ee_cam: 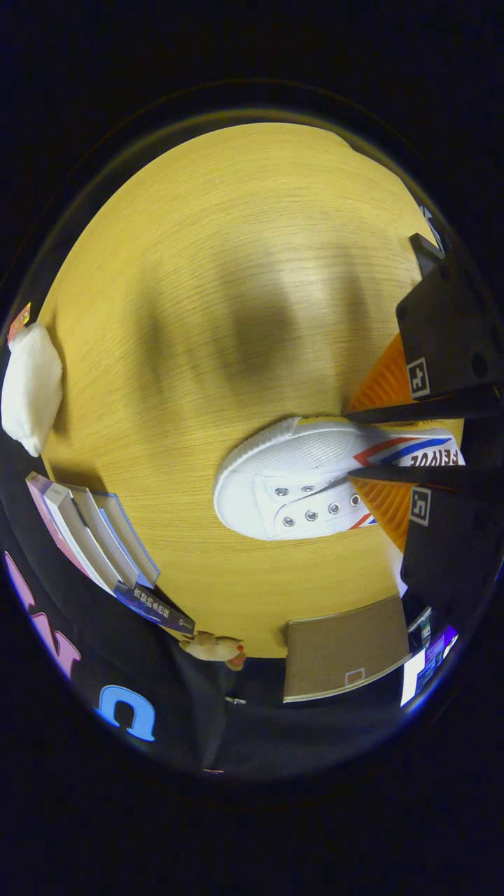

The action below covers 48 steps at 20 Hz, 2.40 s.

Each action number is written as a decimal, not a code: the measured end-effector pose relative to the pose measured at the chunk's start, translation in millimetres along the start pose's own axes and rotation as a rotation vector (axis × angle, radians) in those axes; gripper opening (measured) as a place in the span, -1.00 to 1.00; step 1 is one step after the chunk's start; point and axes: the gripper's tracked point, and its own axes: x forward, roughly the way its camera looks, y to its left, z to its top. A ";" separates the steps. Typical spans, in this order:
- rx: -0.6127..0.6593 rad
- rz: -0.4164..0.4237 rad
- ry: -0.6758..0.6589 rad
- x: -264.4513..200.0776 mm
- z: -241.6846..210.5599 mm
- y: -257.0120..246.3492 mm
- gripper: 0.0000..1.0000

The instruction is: Open the storage box then place both shoes into the box .Put the left shoe in first, then the right shoe, with the right side of both shoes facing outward in a uniform manner.

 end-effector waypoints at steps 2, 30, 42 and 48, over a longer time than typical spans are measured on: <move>0.013 -0.024 -0.023 0.4 0.4 2.4 -0.49; -0.052 0.230 0.059 -39.8 -90.6 419.5 -0.50; -0.035 0.147 0.087 9.1 -115.8 430.1 -0.21; -0.061 0.196 0.038 -2.0 -103.7 436.1 0.47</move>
